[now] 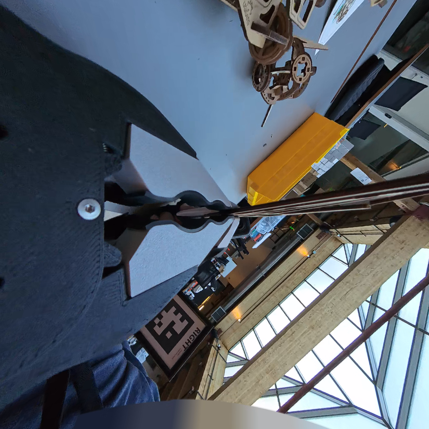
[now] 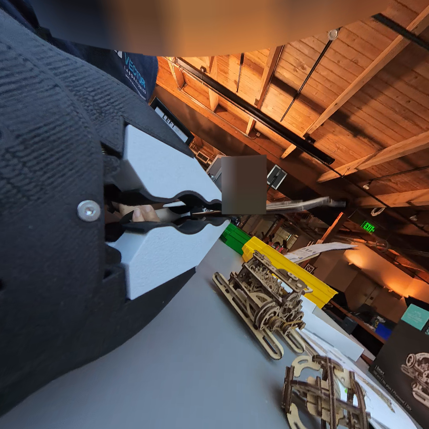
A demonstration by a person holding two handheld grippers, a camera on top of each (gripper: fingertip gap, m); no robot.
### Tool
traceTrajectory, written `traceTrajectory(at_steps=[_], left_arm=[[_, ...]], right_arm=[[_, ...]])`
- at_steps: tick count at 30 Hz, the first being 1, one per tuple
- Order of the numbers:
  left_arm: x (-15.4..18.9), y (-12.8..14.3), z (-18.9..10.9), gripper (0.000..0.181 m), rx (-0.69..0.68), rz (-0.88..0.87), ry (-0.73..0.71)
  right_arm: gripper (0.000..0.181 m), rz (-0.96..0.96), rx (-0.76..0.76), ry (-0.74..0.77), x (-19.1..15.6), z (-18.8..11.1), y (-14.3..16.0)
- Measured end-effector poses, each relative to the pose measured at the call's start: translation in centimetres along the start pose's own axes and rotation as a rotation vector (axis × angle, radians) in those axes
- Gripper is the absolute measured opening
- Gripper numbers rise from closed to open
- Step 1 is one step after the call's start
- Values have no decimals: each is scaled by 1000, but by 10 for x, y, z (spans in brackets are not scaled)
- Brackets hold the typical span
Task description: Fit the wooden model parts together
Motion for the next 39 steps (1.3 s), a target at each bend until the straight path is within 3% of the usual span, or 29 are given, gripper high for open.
traceTrajectory(at_steps=[6,12,17,21,25,30,35,39], left_arm=[[8,8,-6,18,-107,-56,37],[34,-21,-19,9,-265,306,24],[52,-31,20,11,-508,638,-27],[61,-35,51,14,-609,724,-6],[58,-64,86,50,-655,903,-8],[46,-47,129,58,-977,629,152],[30,-23,137,37,-1188,429,235],[16,-9,130,20,-1234,389,228]], right_arm=[[0,-2,-91,-23,-1,-9,-19],[0,-198,-358,101,2,-31,-60],[0,-306,-537,132,-5,-22,-72],[1,-292,-683,99,-18,-18,-73],[1,-341,-859,130,-20,-17,-83],[1,-364,-1037,102,-26,-3,-93],[1,-376,-1174,97,-22,1,-91],[0,-367,-1194,91,-18,0,-93]])
Point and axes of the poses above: each gripper's, where its closed fingertips meet, z out along the fingers, y out of its underside, x = y × z across the jaws, the point moved 7 cm from there along -z, back along the fingers, and after that the axes turned 14 degrees about x, right-handed, at the moved point
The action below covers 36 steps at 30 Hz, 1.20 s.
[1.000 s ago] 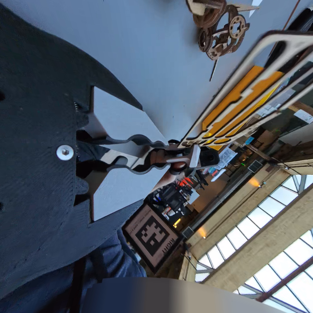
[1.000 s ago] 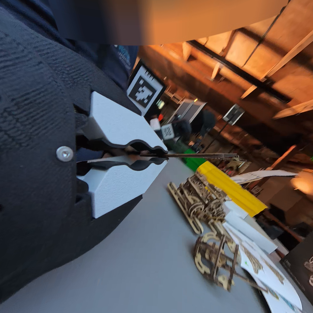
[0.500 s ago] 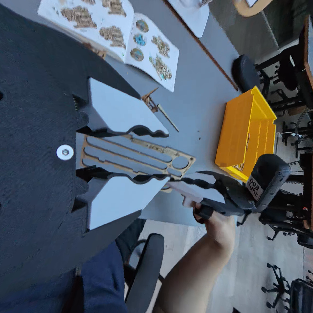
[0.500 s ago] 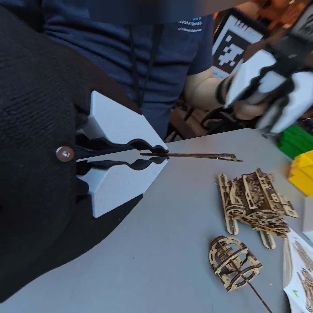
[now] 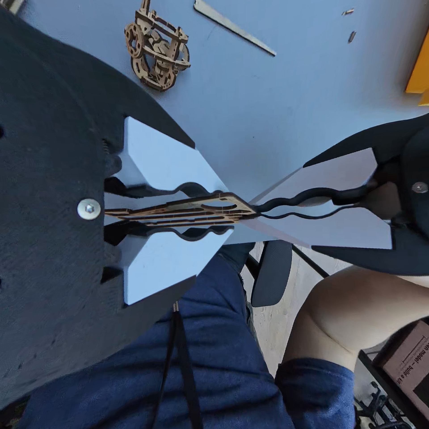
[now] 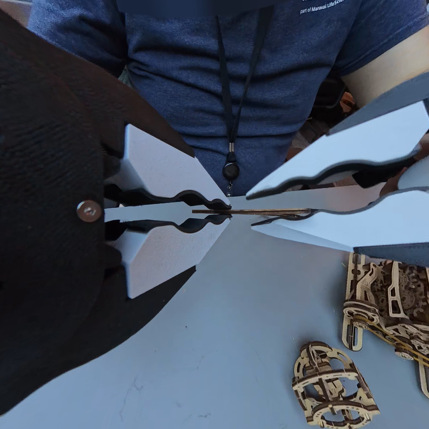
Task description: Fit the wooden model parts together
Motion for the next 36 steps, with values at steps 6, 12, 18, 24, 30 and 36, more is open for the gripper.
traceTrajectory(at_steps=[6,12,18,24,30,36], left_arm=[[-3,14,2,17,20,-83,36],[-2,24,3,1,86,-99,24],[4,22,-20,0,374,-167,-44],[7,39,-19,1,468,-167,-106],[6,49,-19,3,530,-229,-55],[4,51,-20,1,556,-248,-24]], right_arm=[[1,-26,21,-37,3,4,4],[1,-100,111,-46,4,3,1],[30,-85,698,-20,2,-15,4],[2,-45,836,14,-2,13,24],[0,59,846,-64,0,23,30],[0,76,829,-88,3,28,29]])
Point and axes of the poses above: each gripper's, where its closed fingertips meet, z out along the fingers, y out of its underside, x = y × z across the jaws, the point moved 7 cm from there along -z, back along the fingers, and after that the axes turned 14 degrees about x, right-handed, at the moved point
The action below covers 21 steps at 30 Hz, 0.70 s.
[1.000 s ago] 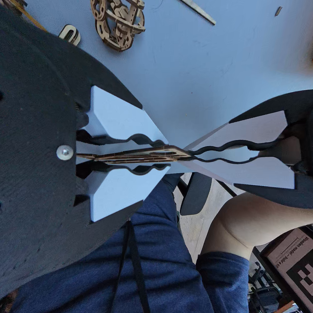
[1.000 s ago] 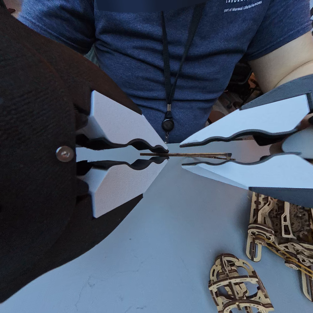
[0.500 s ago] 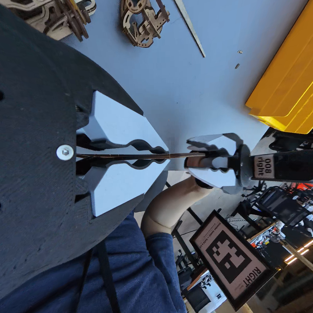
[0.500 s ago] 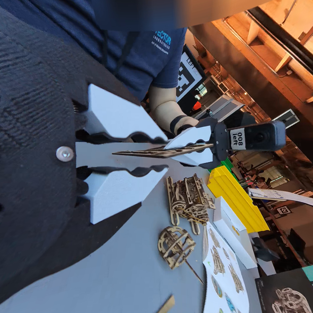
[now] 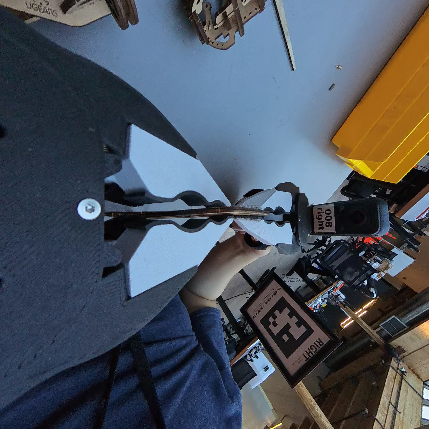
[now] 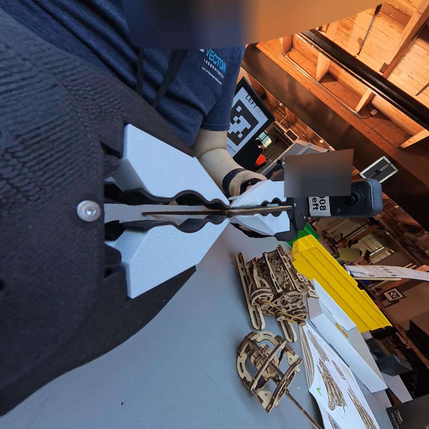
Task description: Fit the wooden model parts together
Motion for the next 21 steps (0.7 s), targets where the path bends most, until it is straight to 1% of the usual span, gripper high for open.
traceTrajectory(at_steps=[1,2,3,4,9,15,17,18,20,21], left_arm=[[-1,0,0,1,-1,5,-7],[-1,0,0,1,0,8,-17],[-2,0,0,1,3,10,-18],[-1,1,1,1,5,4,-12],[-3,6,0,4,-11,-12,-21],[-2,5,-1,1,-12,-23,-3],[-2,4,-2,1,-6,-16,-11],[-3,4,-2,1,-3,-8,-20],[-3,3,-3,1,12,0,-29],[-3,3,-4,1,12,0,-33]], right_arm=[[2,5,22,0,1,1,-1],[13,19,55,-6,1,2,-3],[12,38,77,-10,1,3,-3],[0,37,61,-1,2,3,-2],[0,10,23,10,3,2,0],[0,-4,8,7,1,3,-2],[3,7,20,15,1,4,-3],[9,12,20,25,2,5,-2],[3,4,-5,47,3,6,2],[3,0,6,54,3,7,2]])
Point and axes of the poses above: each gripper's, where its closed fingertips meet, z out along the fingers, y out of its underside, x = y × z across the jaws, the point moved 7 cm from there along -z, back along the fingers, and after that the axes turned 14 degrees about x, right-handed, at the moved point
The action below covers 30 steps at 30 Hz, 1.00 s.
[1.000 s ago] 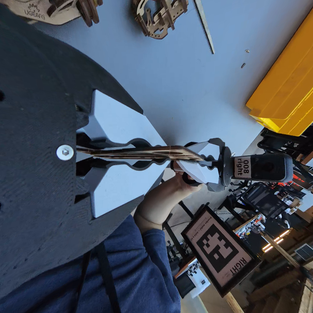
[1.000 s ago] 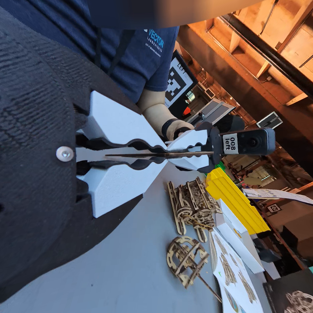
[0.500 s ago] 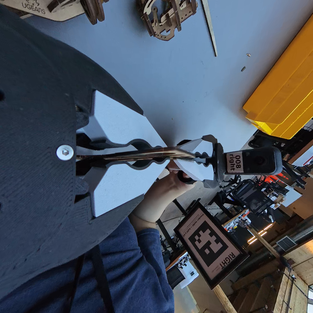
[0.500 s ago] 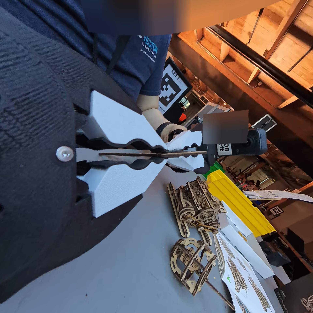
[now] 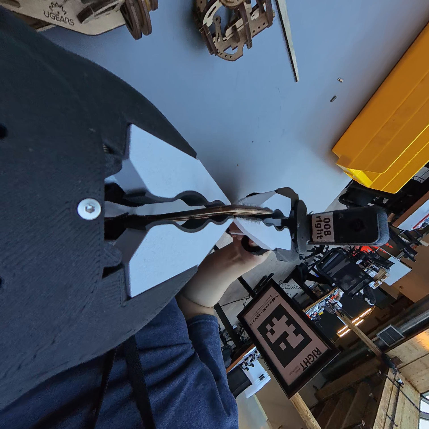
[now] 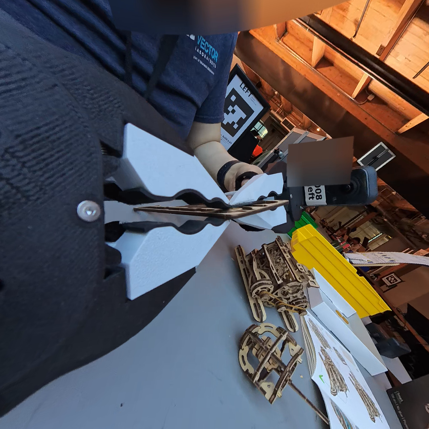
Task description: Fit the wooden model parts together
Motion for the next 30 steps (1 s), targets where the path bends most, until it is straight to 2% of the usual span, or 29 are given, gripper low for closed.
traceTrajectory(at_steps=[18,30], left_arm=[[-9,11,2,1,-10,-53,-42],[-10,12,2,1,-10,-72,-13]], right_arm=[[4,120,48,14,13,-2,12],[1,150,40,-14,13,-3,13]])
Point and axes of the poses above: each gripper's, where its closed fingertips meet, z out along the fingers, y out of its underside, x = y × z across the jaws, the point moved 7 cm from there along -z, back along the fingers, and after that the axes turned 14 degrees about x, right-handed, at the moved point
